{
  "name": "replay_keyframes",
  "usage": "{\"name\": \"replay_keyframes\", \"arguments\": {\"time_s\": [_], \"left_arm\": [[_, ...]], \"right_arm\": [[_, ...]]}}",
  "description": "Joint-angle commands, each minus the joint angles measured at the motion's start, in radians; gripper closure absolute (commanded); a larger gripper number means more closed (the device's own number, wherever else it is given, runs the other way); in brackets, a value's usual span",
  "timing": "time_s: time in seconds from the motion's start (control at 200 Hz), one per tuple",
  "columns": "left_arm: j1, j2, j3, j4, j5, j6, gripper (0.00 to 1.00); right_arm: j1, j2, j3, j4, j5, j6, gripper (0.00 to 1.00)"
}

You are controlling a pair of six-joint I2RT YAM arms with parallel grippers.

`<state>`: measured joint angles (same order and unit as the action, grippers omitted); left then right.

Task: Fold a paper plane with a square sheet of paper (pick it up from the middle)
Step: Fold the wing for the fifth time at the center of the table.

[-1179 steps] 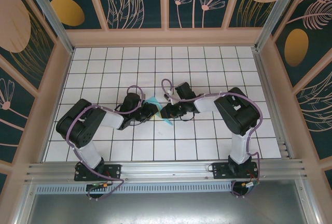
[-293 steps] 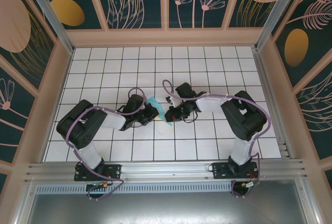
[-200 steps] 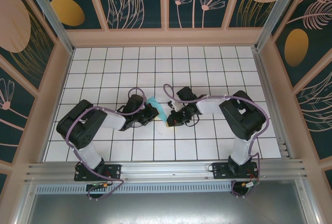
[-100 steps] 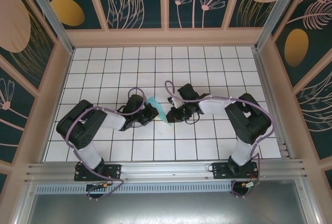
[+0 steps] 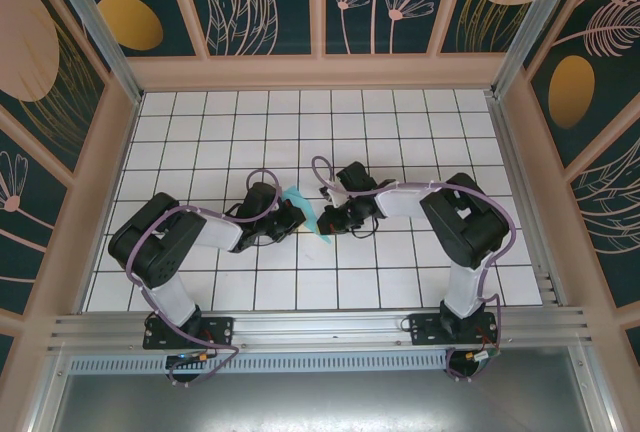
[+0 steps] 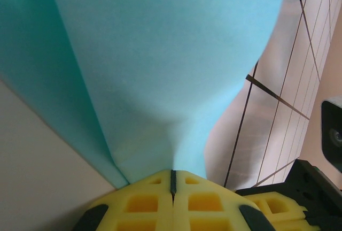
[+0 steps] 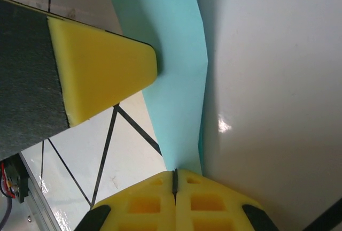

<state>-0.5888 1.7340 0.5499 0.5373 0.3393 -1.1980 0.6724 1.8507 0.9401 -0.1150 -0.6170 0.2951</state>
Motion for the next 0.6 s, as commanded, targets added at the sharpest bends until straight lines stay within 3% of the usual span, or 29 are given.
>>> {"name": "replay_keyframes", "arguments": {"time_s": [0.0, 0.365, 0.595], "left_arm": [[0.018, 0.041, -0.042, -0.229, -0.146, 0.036, 0.97], [0.017, 0.059, -0.064, -0.247, -0.183, 0.031, 1.0], [0.017, 0.039, -0.067, -0.21, -0.159, 0.045, 1.0]], "right_arm": [[0.006, 0.002, -0.039, -0.056, 0.023, -0.024, 0.96], [0.009, -0.102, -0.165, -0.102, 0.005, -0.017, 0.95], [0.002, -0.202, -0.163, -0.097, 0.061, 0.048, 0.97]]}}
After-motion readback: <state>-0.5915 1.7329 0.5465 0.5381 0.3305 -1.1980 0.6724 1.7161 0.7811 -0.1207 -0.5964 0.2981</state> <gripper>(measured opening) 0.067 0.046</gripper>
